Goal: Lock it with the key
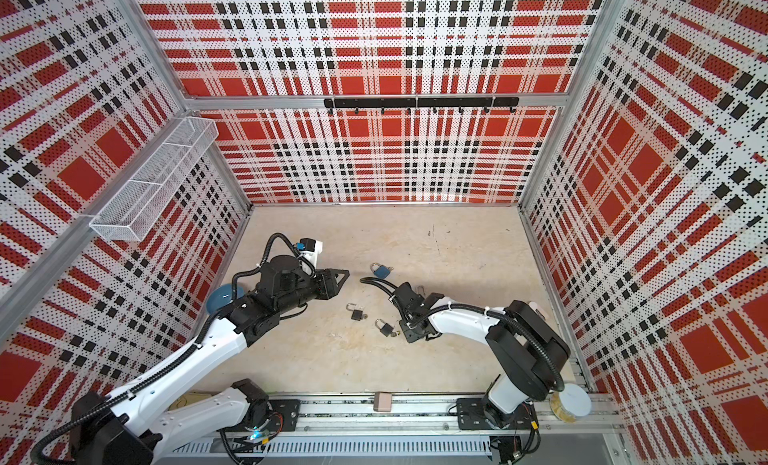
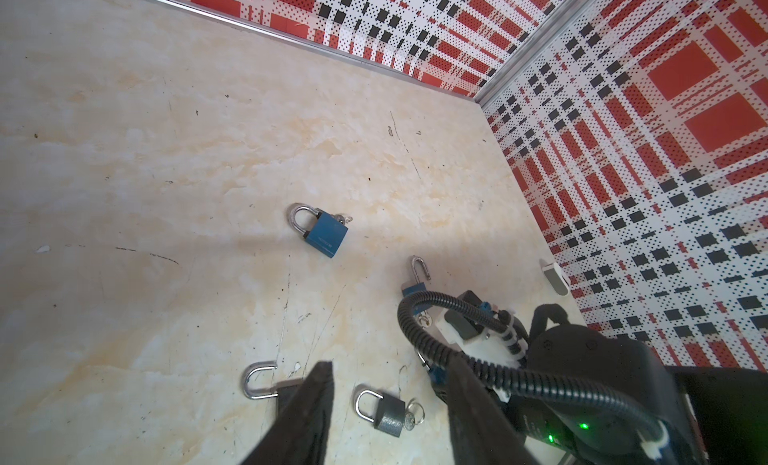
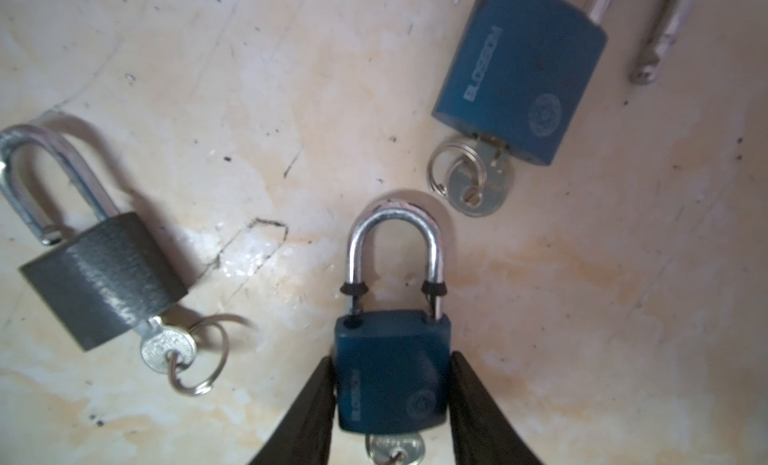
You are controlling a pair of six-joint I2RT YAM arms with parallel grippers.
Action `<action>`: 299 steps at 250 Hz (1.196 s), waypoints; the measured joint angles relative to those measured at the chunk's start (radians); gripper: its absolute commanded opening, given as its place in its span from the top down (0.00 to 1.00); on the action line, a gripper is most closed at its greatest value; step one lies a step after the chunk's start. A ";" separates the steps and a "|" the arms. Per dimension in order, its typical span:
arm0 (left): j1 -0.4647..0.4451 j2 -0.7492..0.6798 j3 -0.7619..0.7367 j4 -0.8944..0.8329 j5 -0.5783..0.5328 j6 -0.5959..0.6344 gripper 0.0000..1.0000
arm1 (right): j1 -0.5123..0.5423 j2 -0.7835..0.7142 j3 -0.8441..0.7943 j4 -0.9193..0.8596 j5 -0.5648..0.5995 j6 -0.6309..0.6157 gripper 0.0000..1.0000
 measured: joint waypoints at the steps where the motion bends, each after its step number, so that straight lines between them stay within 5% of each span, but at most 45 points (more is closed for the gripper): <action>1: 0.000 0.000 0.000 0.000 0.000 0.000 0.52 | 0.000 0.001 0.000 0.000 0.000 0.000 0.54; 28: 0.000 0.000 0.000 0.000 0.000 0.000 0.52 | 0.000 0.011 0.011 0.001 0.000 0.000 0.55; 124: 0.006 -0.009 -0.004 -0.001 0.001 0.000 0.52 | 0.009 0.023 0.025 0.001 0.004 0.006 0.83; 299: -0.035 0.010 -0.054 0.021 0.193 -0.020 0.51 | 0.024 -0.238 0.200 -0.068 -0.135 -0.065 0.86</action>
